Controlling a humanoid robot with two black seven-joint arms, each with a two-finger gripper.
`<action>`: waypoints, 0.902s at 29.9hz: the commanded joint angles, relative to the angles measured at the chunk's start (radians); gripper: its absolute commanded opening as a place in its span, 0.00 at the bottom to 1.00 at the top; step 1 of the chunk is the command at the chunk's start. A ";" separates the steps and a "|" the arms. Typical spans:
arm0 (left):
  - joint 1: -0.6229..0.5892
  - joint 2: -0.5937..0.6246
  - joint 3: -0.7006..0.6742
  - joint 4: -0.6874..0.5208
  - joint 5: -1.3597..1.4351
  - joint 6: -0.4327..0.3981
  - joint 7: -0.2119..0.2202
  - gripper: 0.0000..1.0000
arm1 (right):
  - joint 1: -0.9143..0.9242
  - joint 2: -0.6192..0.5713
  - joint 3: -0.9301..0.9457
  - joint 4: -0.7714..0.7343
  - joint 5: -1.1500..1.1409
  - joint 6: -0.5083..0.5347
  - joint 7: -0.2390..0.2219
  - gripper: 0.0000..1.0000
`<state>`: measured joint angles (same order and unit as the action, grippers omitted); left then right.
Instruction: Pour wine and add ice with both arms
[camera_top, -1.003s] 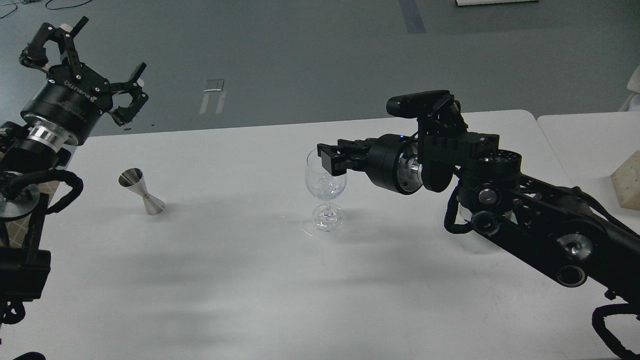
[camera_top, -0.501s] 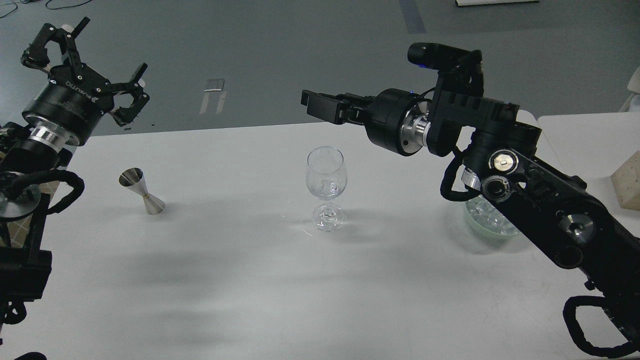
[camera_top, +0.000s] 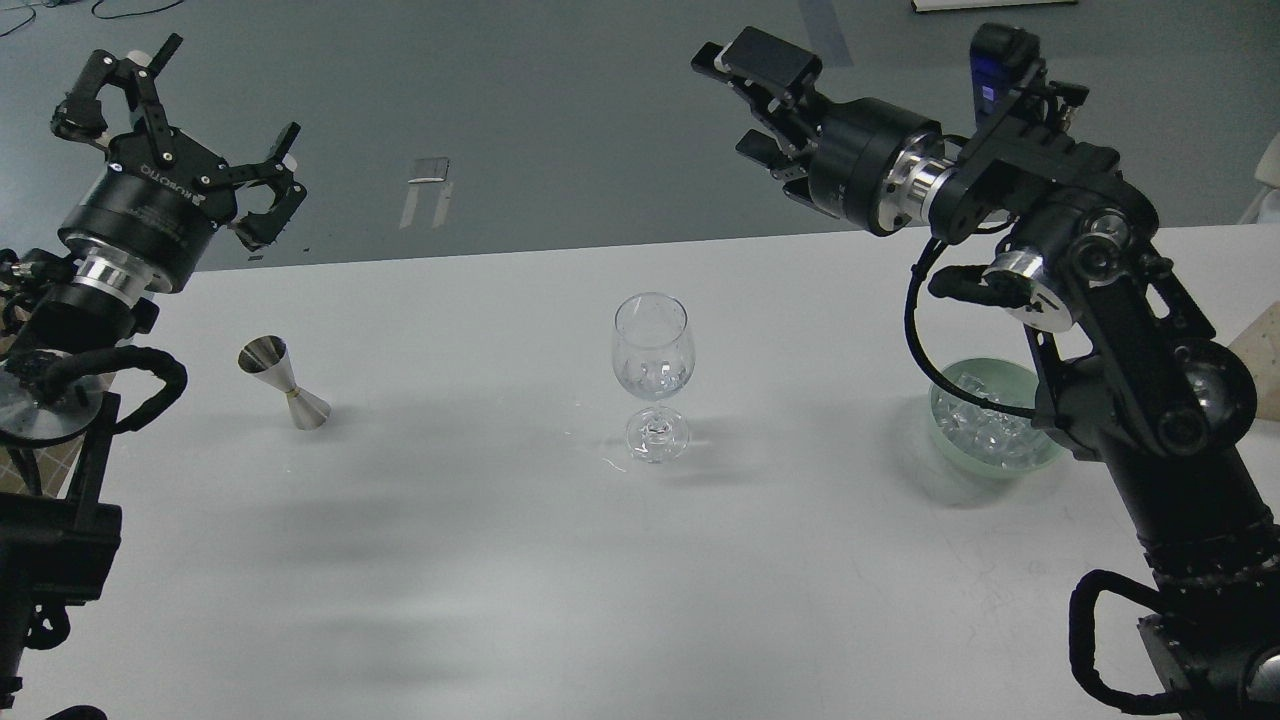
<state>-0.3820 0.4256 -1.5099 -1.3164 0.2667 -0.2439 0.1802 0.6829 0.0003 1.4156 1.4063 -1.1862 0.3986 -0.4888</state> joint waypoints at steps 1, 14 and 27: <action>0.000 -0.001 -0.009 0.039 -0.003 -0.008 -0.001 0.98 | 0.020 0.000 0.132 -0.084 0.175 -0.023 0.000 1.00; -0.040 -0.050 0.001 0.111 0.006 -0.017 -0.008 0.98 | 0.079 0.000 0.324 -0.346 0.505 -0.029 0.160 1.00; -0.127 -0.107 0.004 0.287 0.016 -0.094 -0.036 0.98 | 0.093 0.000 0.356 -0.507 0.701 -0.073 0.302 1.00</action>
<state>-0.4795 0.3363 -1.5076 -1.0628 0.2780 -0.3320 0.1462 0.7729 0.0001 1.7715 0.9179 -0.5212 0.3216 -0.2161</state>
